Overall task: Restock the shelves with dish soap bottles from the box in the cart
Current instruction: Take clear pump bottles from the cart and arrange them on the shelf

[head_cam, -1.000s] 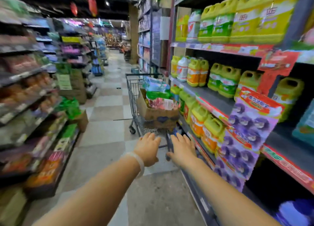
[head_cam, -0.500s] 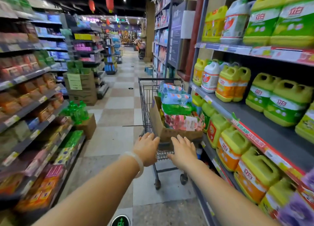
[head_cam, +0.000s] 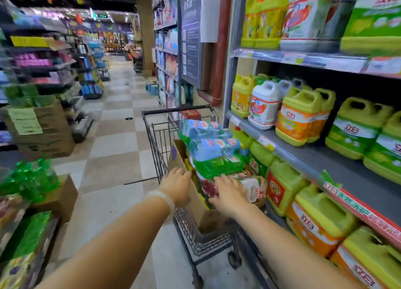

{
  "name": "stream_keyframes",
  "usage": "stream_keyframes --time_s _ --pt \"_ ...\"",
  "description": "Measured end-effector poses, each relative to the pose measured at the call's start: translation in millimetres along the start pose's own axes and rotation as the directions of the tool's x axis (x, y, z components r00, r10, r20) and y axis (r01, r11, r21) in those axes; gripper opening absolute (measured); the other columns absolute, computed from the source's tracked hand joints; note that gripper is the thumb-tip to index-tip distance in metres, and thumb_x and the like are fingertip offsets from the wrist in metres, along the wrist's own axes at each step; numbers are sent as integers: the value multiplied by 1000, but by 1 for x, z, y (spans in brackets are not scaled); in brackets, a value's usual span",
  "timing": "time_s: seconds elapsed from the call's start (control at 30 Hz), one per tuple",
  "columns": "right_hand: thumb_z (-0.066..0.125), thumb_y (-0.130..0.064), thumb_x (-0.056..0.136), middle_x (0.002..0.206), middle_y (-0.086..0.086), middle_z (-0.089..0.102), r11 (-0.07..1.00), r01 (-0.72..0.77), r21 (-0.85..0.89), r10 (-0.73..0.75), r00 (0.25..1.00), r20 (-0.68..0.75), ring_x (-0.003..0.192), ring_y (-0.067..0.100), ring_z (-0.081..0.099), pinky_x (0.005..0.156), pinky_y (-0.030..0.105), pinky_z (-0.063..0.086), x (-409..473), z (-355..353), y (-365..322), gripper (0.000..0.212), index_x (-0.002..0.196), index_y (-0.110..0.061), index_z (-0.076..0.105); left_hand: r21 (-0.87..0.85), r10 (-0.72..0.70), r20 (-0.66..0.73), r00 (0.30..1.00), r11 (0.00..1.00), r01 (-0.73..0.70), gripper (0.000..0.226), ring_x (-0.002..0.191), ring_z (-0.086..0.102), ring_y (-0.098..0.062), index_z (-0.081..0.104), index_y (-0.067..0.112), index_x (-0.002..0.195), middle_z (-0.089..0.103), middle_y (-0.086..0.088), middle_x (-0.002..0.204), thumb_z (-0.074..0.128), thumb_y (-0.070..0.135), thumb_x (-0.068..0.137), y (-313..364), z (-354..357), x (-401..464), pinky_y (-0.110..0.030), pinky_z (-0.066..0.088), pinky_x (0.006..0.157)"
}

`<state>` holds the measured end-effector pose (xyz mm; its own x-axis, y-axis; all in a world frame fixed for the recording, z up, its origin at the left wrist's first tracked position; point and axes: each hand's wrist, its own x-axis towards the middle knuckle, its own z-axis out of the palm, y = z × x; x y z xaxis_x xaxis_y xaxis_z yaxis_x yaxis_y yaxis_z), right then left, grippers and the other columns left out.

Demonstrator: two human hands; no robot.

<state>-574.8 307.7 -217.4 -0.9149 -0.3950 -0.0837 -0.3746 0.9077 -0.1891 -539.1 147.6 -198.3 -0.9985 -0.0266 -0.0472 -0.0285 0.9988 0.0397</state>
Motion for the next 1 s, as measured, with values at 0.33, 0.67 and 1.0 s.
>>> stream_keyframes --time_s 0.33,0.67,1.0 --pt "59 -41 87 154 11 21 979 -168 115 165 986 35 141 30 25 115 40 25 178 10 34 75 146 -13 23 38 200 21 980 979 -201 76 143 18 -28 26 14 145 24 -11 152 64 40 84 -32 4 175 -43 24 116" --pt "61 -30 89 125 4 60 459 -386 800 401 894 202 102 16 56 90 35 48 296 17 80 37 121 -12 56 -190 236 245 940 963 -192 76 133 40 -24 29 6 143 38 -12 147 63 43 86 -44 -18 336 -31 36 106" --pt "62 -36 88 98 3 62 -228 -556 799 493 642 587 89 22 57 81 45 47 318 26 56 19 94 -20 56 -193 430 649 628 891 -410 53 81 60 -20 68 20 84 70 -10 96 70 63 52 -26 6 413 -35 50 85"
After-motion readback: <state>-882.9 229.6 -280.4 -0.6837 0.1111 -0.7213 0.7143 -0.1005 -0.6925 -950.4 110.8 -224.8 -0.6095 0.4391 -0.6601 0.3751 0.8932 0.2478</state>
